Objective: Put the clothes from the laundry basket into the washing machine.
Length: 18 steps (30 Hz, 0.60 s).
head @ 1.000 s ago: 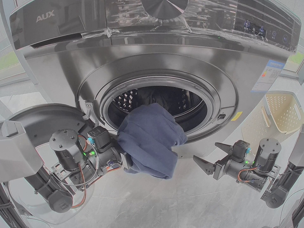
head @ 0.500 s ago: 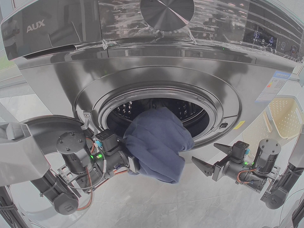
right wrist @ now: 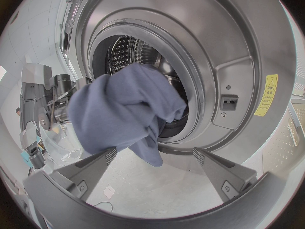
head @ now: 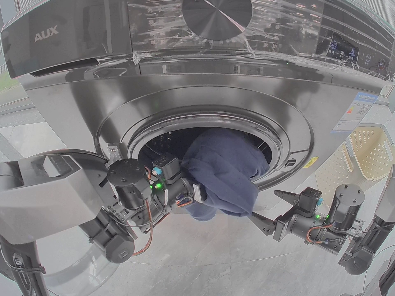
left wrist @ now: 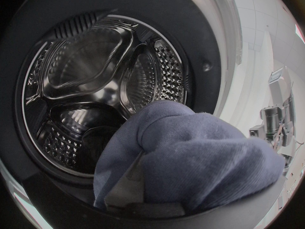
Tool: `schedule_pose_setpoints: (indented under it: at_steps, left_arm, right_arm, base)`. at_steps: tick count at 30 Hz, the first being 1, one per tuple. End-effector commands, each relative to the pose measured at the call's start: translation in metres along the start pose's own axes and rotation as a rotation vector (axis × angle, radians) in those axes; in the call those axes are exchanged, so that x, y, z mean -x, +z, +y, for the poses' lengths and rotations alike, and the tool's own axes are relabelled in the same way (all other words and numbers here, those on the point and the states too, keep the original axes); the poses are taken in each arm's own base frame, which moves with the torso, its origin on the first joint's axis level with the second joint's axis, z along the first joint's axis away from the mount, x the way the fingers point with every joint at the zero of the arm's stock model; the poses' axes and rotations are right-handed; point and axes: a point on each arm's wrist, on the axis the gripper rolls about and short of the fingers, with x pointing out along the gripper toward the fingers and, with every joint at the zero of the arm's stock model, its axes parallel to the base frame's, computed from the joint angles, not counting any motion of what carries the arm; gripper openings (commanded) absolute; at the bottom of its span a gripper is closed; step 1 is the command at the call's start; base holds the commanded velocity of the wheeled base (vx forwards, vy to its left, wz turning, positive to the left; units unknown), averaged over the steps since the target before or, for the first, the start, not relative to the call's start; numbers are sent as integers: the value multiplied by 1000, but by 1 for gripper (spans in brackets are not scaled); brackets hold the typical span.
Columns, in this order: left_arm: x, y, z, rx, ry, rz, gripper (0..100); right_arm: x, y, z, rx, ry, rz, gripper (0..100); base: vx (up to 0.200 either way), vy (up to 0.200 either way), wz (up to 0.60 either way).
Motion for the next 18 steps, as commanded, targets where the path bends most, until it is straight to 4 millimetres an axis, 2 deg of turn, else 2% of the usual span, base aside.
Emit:
schedule_pose_setpoints:
  at_steps: [1, 6, 12, 18]
  left_arm:
    - [-22, -24, 17, 0, 41, 17, 0]
    - [-39, -25, 27, 4, 70, -2, 0]
    - [-59, -16, 28, 55, 107, -38, 0]
    - [-71, -21, 32, 59, 118, -8, 0]
  right_arm:
    - [1, 0, 3, 2, 11, 2, 100]
    - [1, -1, 3, 2, 12, 5, 100]
    - [0, -2, 3, 2, 11, 11, 100]
    - [0, -3, 3, 0, 11, 13, 100]
  base:
    - [0, 0, 0]
    - [0, 0, 0]
    - [0, 0, 0]
    - [0, 0, 0]
